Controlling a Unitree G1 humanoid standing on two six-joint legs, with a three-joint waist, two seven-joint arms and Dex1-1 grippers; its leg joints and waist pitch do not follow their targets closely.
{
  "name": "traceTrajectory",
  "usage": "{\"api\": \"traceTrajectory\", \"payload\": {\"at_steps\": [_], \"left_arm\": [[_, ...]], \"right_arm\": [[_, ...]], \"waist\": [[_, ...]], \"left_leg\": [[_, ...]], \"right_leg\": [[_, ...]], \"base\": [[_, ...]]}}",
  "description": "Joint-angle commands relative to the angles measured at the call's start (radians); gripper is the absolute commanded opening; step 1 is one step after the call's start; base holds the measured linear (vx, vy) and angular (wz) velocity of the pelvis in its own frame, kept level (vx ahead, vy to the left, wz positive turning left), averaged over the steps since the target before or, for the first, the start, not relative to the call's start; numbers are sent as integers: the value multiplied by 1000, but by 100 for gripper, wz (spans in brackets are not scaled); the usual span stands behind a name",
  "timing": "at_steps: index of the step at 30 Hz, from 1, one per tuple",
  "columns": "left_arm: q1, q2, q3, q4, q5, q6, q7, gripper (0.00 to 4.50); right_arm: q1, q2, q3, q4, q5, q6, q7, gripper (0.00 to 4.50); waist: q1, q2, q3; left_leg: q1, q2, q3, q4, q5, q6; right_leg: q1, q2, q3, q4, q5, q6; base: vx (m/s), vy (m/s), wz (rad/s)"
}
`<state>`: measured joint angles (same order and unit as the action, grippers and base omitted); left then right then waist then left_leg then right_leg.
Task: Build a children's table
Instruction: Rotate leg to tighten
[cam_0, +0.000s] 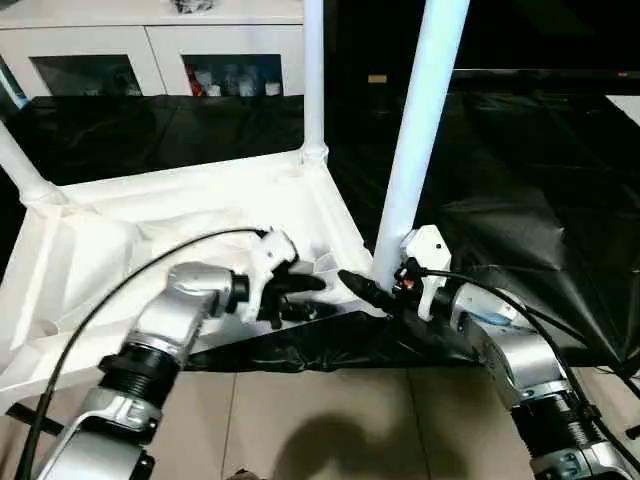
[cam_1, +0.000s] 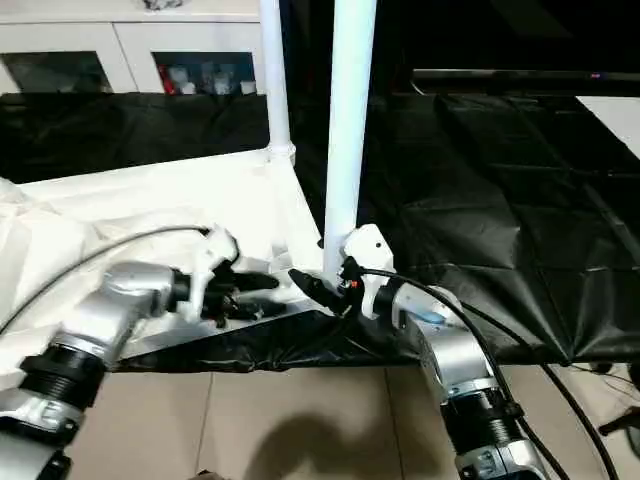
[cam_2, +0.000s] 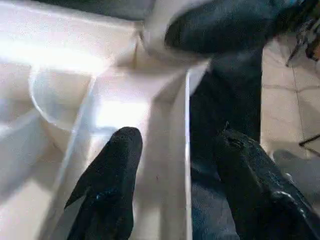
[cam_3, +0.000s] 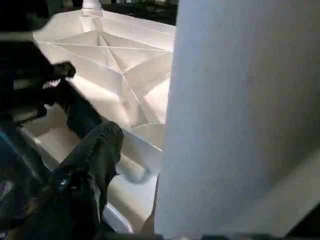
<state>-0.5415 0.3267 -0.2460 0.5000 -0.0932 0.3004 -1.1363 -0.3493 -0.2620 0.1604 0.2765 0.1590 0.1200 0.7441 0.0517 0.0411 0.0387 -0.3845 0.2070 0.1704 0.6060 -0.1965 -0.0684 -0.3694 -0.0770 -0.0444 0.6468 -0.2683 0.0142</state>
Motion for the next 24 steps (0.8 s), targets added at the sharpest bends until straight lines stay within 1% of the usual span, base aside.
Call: {"api": "traceTrajectory", "payload": {"at_steps": [1, 2, 3, 4, 5, 6, 7, 8, 9, 10, 13, 14, 16, 17, 18, 20, 22, 24], "left_arm": [[-26, 8, -22, 36, 32, -1, 4, 266], [-30, 11, -29, 50, 38, 0, 3, 266], [-37, 12, -25, 61, 39, 11, 18, 250], [-44, 12, -20, 71, 41, 15, 30, 232], [-45, 12, -19, 73, 41, 15, 32, 232], [-62, 13, -2, 98, 39, 9, 54, 232], [-62, 13, -2, 98, 39, 9, 54, 220], [-64, 15, 5, 97, 33, 9, 52, 206], [-66, 15, 10, 98, 29, 10, 50, 206], [-65, 17, 12, 94, 26, 12, 46, 189], [-61, 22, 11, 83, 23, 34, 37, 167], [-56, 25, 7, 75, 21, 44, 29, 167], [-53, 26, 5, 71, 20, 46, 28, 145], [-48, 27, 3, 65, 17, 46, 25, 145], [-46, 25, 5, 63, 15, 37, 28, 142], [-44, 22, 6, 58, 12, 30, 30, 114], [-42, 23, 13, 62, -3, -11, 4, 106], [-42, 23, 11, 66, -9, -26, -14, 95]], "right_arm": [[8, 0, -6, 3, -5, -6, -6, 373], [9, 1, -9, 6, -4, -5, -11, 373], [8, 3, -11, 10, -4, -7, -14, 373], [6, 4, -13, 15, -4, -10, -16, 373], [5, 4, -13, 16, -4, -11, -16, 373], [-1, 4, -15, 27, -6, -22, -19, 373], [-1, 4, -15, 27, -6, -22, -19, 373], [-3, 4, -17, 30, -7, -24, -21, 373], [-5, 4, -18, 34, -7, -26, -21, 373], [-5, 4, -19, 35, -7, -26, -22, 373], [-3, 2, -17, 38, -9, -32, -23, 373], [-1, 1, -16, 38, -11, -34, -25, 373], [-1, 1, -15, 39, -13, -37, -26, 373], [1, 1, -12, 41, -14, -41, -26, 373], [2, 2, -11, 40, -15, -42, -26, 373], [4, -1, -12, 38, -15, -42, -23, 373], [8, -5, -8, 34, -16, -38, -15, 373], [11, -9, -8, 32, -15, -37, -10, 373]], "waist": [[3, 8, -69], [4, 12, -70], [4, 11, -69], [3, 13, -69], [4, 13, -70], [5, 17, -70], [5, 17, -69], [6, 17, -69], [5, 16, -69], [5, 17, -68], [3, 19, -67], [3, 21, -67], [3, 21, -66], [3, 21, -66], [3, 23, -66], [3, 23, -66], [3, 24, -66], [4, 24, -67]], "left_leg": [[17, 12, -8, -54, -5, 78], [19, 12, -8, -54, -10, 74], [18, 13, -9, -55, -12, 73], [17, 11, -8, -54, -21, 70], [17, 12, -9, -55, -24, 69], [17, 11, -9, -54, -29, 69], [18, 11, -8, -54, -35, 68], [16, 12, -9, -56, -37, 66], [16, 12, -9, -56, -39, 66], [16, 12, -10, -56, -41, 67], [16, 13, -9, -58, -52, 66], [16, 14, -9, -58, -52, 65], [17, 14, -9, -59, -55, 66], [16, 14, -8, -58, -52, 68], [15, 14, -9, -58, -47, 70], [15, 13, -8, -57, -52, 72], [14, 13, -9, -58, -50, 73], [15, 14, -8, -57, -44, 74]], "right_leg": [[56, -47, 31, -51, 404, -291], [55, -47, 30, -52, 394, -290], [56, -47, 30, -51, 393, -291], [56, -47, 30, -53, 390, -290], [57, -48, 30, -53, 384, -291], [56, -48, 30, -53, 376, -292], [55, -48, 30, -55, 369, -292], [57, -49, 30, -55, 356, -292], [57, -49, 29, -56, 348, -292], [56, -49, 29, -56, 343, -292], [54, -50, 30, -59, 310, -294], [54, -50, 30, -59, 307, -295], [52, -50, 30, -60, 297, -297], [53, -50, 30, -60, 298, -297], [53, -51, 30, -60, 300, -298], [53, -51, 31, -61, 294, -298], [53, -51, 30, -61, 292, -297], [52, -50, 30, -60, 301, -295]], "base": [[0, 0, 0], [0, 0, 0], [0, 0, 0], [0, 0, 0], [0, 0, 0], [0, 0, 0], [0, 0, 0], [0, 0, 0], [0, 0, 0], [0, 0, 0], [0, 0, 0], [0, 0, 0], [0, 0, 0], [0, 0, 0], [0, 0, 0], [0, 0, 0], [0, 0, 0], [0, 0, 0]]}}
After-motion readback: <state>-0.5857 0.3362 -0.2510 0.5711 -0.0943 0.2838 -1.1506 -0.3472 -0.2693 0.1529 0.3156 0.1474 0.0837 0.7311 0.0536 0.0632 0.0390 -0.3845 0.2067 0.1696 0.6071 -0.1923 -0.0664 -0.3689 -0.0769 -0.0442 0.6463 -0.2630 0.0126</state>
